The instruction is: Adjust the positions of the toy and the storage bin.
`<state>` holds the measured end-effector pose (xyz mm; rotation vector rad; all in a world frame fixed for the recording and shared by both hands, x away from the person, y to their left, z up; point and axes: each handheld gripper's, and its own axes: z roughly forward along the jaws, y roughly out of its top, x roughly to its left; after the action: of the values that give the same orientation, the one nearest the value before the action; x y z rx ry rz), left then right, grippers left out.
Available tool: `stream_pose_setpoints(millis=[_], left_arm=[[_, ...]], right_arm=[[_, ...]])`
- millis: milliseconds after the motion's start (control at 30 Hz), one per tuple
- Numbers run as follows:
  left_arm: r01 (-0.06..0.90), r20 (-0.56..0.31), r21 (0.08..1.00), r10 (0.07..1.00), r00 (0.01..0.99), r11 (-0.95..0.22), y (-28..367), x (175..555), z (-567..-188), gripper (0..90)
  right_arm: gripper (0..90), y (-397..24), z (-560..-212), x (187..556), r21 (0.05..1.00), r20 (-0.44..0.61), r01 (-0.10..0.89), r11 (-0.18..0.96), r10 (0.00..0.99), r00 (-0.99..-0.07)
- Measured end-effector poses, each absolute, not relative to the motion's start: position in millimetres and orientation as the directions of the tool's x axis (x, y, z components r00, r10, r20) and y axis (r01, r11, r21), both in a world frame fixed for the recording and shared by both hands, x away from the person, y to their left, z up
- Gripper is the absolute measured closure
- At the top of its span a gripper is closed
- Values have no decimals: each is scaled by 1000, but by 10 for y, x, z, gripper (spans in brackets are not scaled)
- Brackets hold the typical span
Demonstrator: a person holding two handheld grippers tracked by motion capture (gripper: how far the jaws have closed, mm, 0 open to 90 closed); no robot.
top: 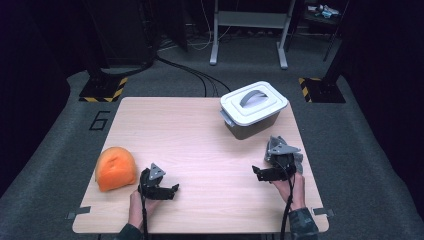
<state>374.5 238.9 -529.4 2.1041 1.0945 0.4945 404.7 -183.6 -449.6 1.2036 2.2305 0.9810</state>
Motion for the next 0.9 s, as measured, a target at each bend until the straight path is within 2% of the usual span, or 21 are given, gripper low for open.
stream_pose_setpoints(millis=[900], left_arm=[[546, 18, 738, 820, 572, -397, 2380, 3739, -5298, 115]], right_arm=[[38, -1330, -4102, 4622, 757, -50, 486, 437, 780, -623]])
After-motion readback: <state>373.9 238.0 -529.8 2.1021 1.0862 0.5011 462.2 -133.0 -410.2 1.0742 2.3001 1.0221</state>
